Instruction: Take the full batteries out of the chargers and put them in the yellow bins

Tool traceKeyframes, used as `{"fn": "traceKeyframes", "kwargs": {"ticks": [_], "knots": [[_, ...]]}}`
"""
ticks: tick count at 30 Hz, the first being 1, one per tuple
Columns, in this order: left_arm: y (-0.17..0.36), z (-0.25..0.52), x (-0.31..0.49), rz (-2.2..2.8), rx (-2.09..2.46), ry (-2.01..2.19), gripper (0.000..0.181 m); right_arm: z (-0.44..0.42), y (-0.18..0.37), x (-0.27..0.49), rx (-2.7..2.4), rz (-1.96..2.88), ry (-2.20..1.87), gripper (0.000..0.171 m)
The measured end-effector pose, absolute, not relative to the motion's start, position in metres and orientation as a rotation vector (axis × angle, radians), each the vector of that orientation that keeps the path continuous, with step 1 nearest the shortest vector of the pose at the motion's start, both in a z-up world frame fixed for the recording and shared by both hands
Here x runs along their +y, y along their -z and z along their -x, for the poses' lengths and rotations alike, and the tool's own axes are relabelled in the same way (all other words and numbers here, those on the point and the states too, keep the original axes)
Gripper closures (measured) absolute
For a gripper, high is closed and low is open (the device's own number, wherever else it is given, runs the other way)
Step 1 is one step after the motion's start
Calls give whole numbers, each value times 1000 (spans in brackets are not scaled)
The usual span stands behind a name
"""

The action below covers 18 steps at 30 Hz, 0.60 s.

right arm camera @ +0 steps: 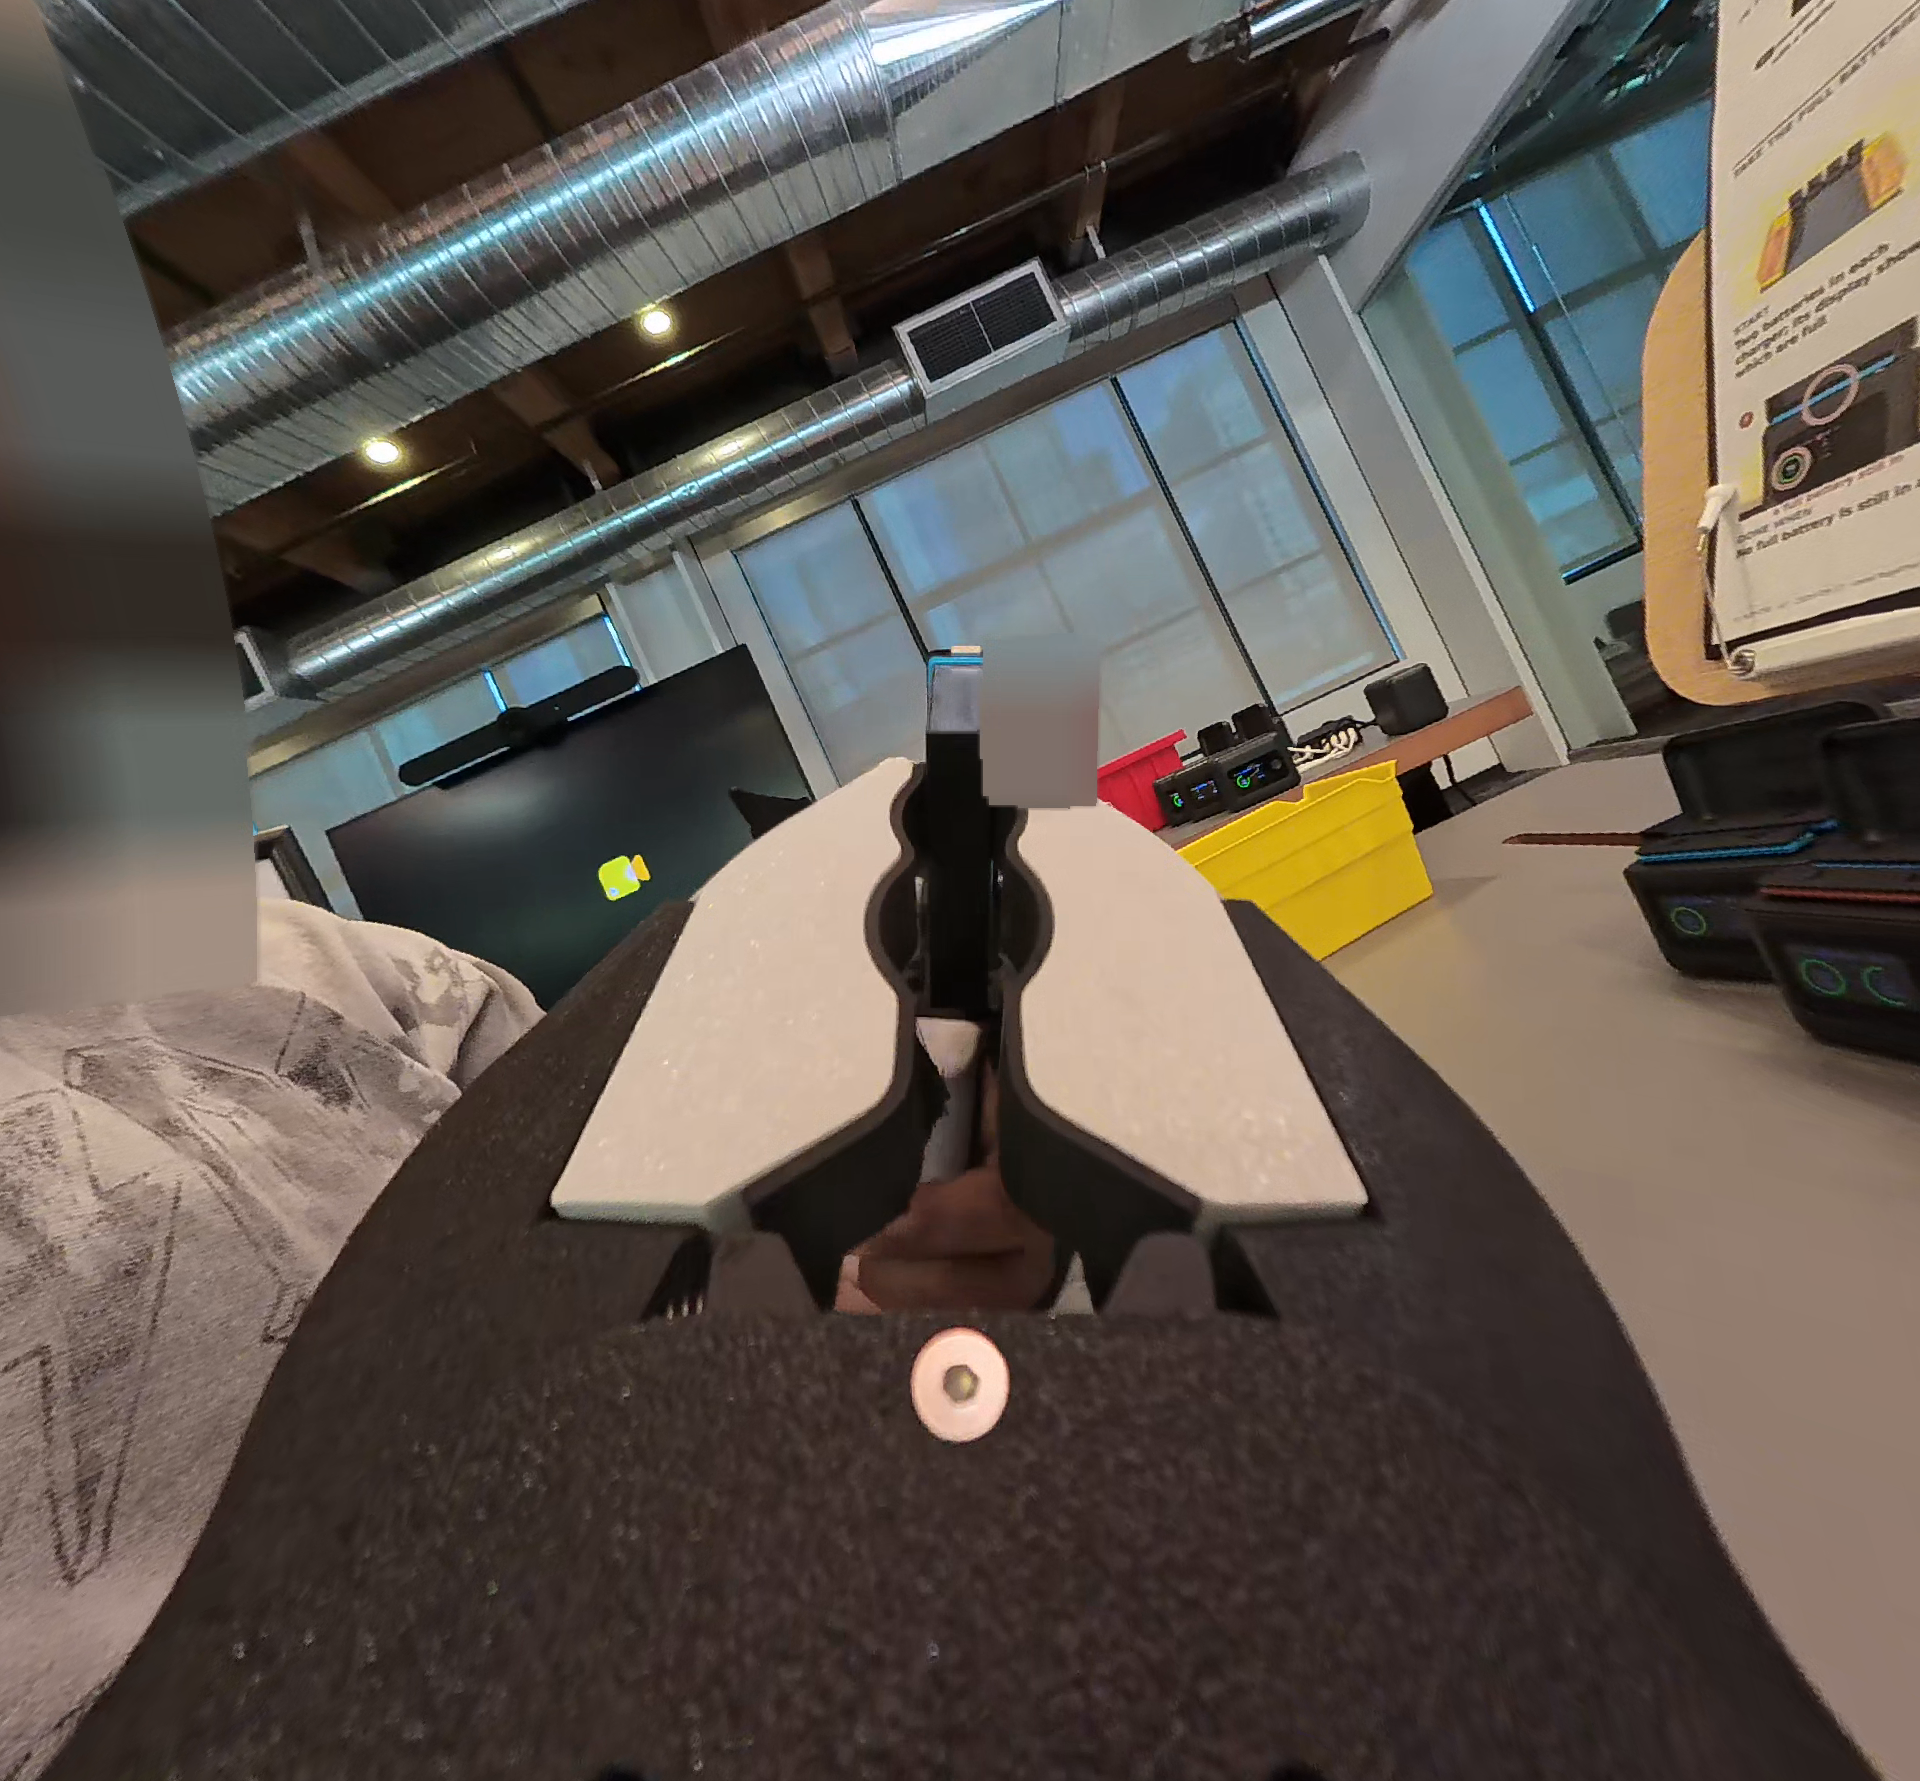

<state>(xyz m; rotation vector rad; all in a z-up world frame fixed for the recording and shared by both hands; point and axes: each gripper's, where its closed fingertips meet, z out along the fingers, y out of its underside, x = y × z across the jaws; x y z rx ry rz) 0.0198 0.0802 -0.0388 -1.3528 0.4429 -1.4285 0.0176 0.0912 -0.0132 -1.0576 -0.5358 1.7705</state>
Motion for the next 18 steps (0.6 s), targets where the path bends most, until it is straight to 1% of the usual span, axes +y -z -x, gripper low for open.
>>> {"fn": "traceKeyframes", "kwargs": {"ticks": [6, 7, 9, 11, 15, 18], "knots": [[41, -14, 76, 1396, 612, 1394, 167, -14, 18, 86, -709, 1118, -1670, 160], [43, -13, 77, 1411, 648, 1365, 166, -14, 19, 86, -772, 1138, -1607, 155], [52, -13, 75, 1467, 742, 1311, 167, -18, 23, 92, -917, 1197, -1424, 145], [67, -14, 75, 1538, 844, 1194, 167, -23, 32, 97, -1110, 1267, -1190, 140], [97, -17, 76, 1634, 1038, 903, 167, -29, 65, 89, -1587, 1425, -828, 139], [114, -22, 74, 1681, 1127, 773, 167, -32, 96, 84, -1896, 1513, -557, 139]]}}
